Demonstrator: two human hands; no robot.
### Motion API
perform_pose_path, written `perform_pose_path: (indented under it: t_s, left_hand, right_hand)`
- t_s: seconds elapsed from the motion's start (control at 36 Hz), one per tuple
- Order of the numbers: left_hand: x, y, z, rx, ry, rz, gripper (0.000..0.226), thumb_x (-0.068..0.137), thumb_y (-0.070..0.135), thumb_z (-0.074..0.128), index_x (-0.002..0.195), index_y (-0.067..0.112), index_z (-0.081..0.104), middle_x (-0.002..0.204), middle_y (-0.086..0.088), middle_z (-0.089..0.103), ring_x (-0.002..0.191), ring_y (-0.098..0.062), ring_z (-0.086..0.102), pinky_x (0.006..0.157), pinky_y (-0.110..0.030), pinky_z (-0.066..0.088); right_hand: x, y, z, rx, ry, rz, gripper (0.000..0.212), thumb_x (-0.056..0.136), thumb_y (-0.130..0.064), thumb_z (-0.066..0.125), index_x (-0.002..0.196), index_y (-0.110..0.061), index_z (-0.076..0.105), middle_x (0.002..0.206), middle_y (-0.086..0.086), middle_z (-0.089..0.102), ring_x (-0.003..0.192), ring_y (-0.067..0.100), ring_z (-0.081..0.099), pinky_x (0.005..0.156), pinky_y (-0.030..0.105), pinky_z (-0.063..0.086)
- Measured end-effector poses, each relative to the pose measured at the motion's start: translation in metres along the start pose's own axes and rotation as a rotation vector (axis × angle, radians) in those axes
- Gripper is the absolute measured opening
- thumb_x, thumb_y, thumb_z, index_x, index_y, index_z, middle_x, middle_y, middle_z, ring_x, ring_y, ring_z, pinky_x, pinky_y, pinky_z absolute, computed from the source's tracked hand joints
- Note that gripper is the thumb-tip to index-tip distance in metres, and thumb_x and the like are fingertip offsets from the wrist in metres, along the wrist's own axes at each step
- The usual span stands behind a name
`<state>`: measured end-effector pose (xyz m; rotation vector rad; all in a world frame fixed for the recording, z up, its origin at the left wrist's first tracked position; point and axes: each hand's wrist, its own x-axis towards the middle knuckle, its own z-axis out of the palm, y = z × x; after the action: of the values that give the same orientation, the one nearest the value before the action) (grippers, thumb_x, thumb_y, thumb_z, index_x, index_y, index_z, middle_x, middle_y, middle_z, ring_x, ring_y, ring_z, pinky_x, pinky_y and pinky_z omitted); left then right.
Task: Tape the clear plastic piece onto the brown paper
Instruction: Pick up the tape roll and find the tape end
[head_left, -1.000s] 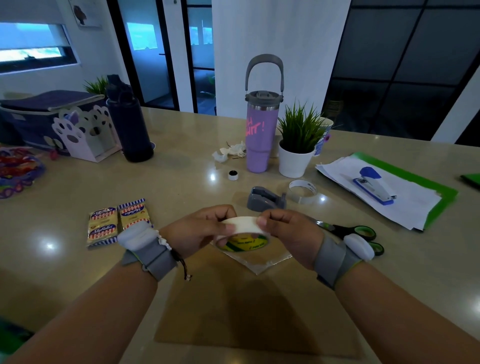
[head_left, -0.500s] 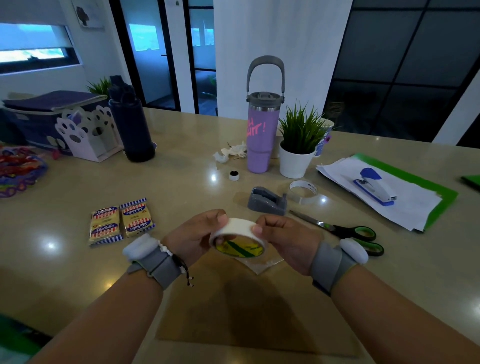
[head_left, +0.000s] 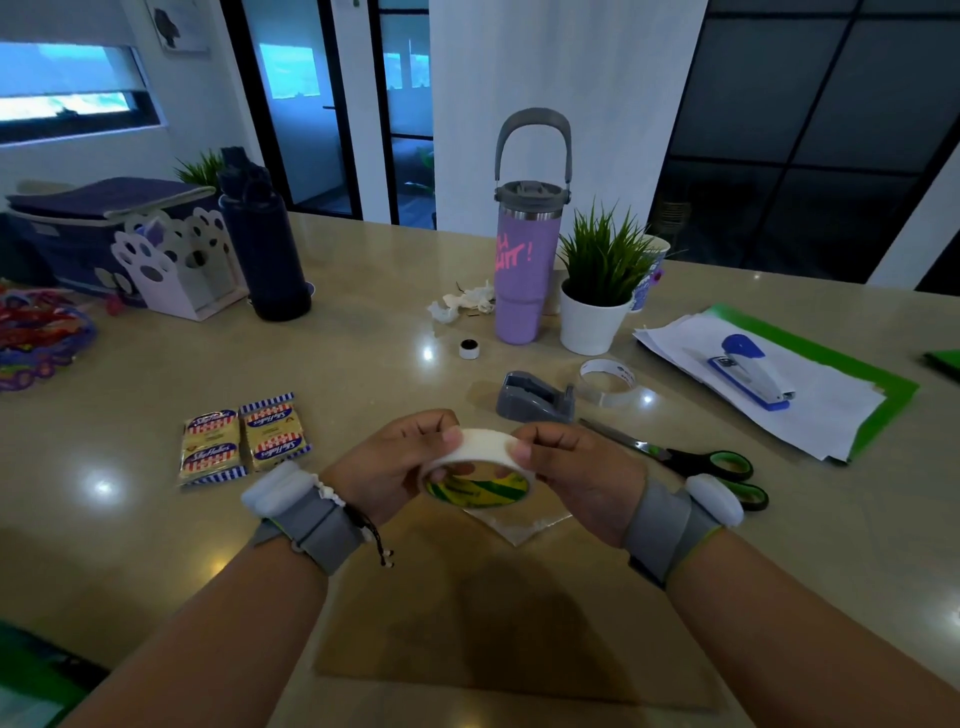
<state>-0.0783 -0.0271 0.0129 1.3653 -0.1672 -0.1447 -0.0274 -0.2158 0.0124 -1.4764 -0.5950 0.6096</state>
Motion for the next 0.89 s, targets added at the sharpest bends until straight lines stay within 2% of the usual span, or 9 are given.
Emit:
perform_pose_path:
  t_s: [0.14,0.25,0.31,0.36,0.44,0.53,0.69,0.78,0.89]
  left_hand:
    - [-0.002,-0.007,-0.002,-0.115,0.036,0.011,0.043,0.042,0.053,0.084,0.049,0.02,0.057,0.039,0.006,0.048,0.057,-0.021,0.04,0.054,-0.015,0.047]
    - [-0.004,-0.011,-0.002,-0.126,0.036,0.01,0.041,0.045,0.053,0.083,0.05,0.021,0.058,0.041,0.005,0.053,0.043,-0.006,0.046,0.063,-0.027,0.031]
    - [-0.003,-0.012,-0.001,-0.145,0.037,0.018,0.04,0.046,0.051,0.083,0.05,0.02,0.058,0.041,0.006,0.052,0.041,-0.004,0.045,0.064,-0.028,0.04]
    - [-0.003,-0.013,-0.001,-0.165,0.059,0.018,0.041,0.043,0.05,0.085,0.049,0.019,0.058,0.04,0.008,0.049,0.038,-0.003,0.043,0.063,-0.022,0.055]
    - [-0.003,-0.012,-0.001,-0.135,0.108,0.002,0.043,0.039,0.05,0.086,0.049,0.019,0.059,0.04,0.008,0.047,0.036,-0.003,0.042,0.064,-0.02,0.058]
    - [-0.002,-0.012,0.0,-0.101,0.153,-0.021,0.026,0.057,0.035,0.077,0.049,0.02,0.058,0.04,0.008,0.046,0.036,-0.003,0.041,0.063,-0.02,0.058]
    - [-0.003,-0.007,0.004,-0.089,0.237,-0.029,0.023,0.075,0.023,0.049,0.055,0.014,0.049,0.039,0.008,0.043,0.036,-0.004,0.04,0.058,-0.022,0.056]
    - [-0.001,-0.008,0.002,-0.055,0.272,-0.065,0.034,0.086,0.024,0.05,0.053,0.014,0.051,0.039,0.007,0.043,0.037,-0.006,0.039,0.055,-0.023,0.056]
    - [0.006,-0.011,0.001,-0.009,0.374,-0.117,0.04,0.095,0.023,0.042,0.057,0.012,0.052,0.04,0.007,0.045,0.037,-0.006,0.04,0.053,-0.026,0.055]
  right_hand:
    - [-0.003,0.003,0.001,0.081,-0.051,-0.012,0.044,0.048,-0.057,0.079,0.067,-0.019,0.068,0.078,0.004,0.061,0.075,0.01,0.056,0.076,0.02,0.042]
    - [-0.003,0.004,0.002,0.132,-0.053,-0.004,0.048,0.044,-0.06,0.08,0.066,-0.019,0.069,0.073,0.0,0.064,0.075,0.014,0.058,0.079,0.026,0.042]
    - [-0.002,0.004,0.002,0.119,-0.012,0.001,0.048,0.041,-0.059,0.081,0.067,-0.021,0.07,0.075,-0.001,0.065,0.075,0.013,0.058,0.08,0.026,0.043]
    - [-0.001,0.005,0.001,0.081,0.052,0.014,0.042,0.042,-0.052,0.082,0.071,-0.024,0.072,0.079,-0.002,0.065,0.08,0.014,0.058,0.085,0.029,0.044]
    - [-0.002,0.002,0.001,0.001,0.126,0.018,0.032,0.053,-0.043,0.071,0.078,-0.024,0.071,0.088,0.002,0.062,0.088,0.017,0.056,0.093,0.038,0.043]
    - [-0.005,-0.002,0.002,-0.069,0.135,0.012,0.027,0.06,-0.041,0.069,0.081,-0.024,0.069,0.091,0.004,0.063,0.09,0.017,0.057,0.097,0.039,0.045]
    - [-0.007,-0.005,0.0,-0.152,0.067,0.009,0.01,0.079,-0.022,0.064,0.088,-0.021,0.068,0.089,0.0,0.067,0.088,0.01,0.06,0.083,0.017,0.049]
    - [-0.008,-0.005,-0.002,-0.22,0.004,0.049,0.021,0.08,-0.007,0.065,0.093,-0.024,0.064,0.09,-0.002,0.066,0.087,0.01,0.061,0.078,0.016,0.051]
    - [-0.006,-0.005,0.002,-0.393,-0.005,0.043,0.026,0.075,-0.01,0.072,0.09,-0.027,0.06,0.091,0.002,0.067,0.089,0.015,0.062,0.085,0.028,0.052]
